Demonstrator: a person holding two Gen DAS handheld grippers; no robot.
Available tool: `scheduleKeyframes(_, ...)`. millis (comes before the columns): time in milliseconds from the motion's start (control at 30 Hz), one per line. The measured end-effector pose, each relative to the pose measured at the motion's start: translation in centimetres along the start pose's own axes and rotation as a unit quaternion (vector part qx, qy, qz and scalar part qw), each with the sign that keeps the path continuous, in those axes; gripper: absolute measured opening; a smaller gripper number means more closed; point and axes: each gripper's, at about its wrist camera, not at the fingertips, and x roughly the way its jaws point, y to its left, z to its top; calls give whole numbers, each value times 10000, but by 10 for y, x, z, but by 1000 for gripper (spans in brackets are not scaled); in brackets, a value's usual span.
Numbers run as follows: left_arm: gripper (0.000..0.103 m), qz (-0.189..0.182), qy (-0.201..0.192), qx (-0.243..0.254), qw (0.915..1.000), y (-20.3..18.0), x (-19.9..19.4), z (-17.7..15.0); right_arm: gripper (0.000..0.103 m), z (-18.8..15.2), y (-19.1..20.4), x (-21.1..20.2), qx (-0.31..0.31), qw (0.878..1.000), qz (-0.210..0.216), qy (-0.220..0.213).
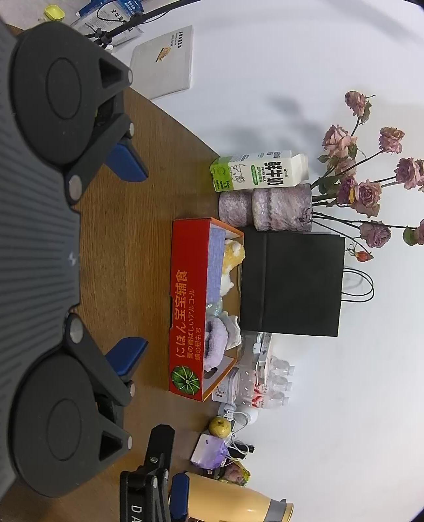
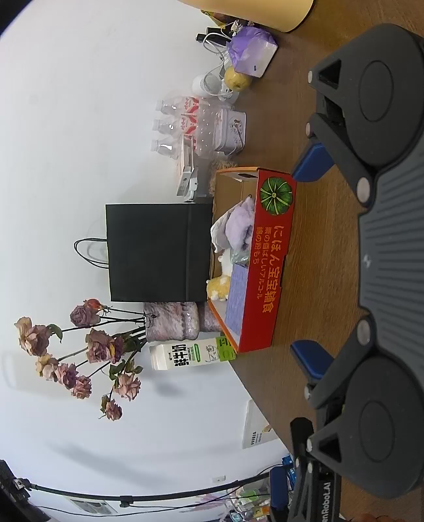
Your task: Organize objects
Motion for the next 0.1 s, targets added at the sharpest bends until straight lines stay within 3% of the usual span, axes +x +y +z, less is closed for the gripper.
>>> scheduleKeyframes(100, 103, 1, -15, -24, 10000, 1, -1, 0, 103, -1, -1, 0, 16, 10000, -1, 17)
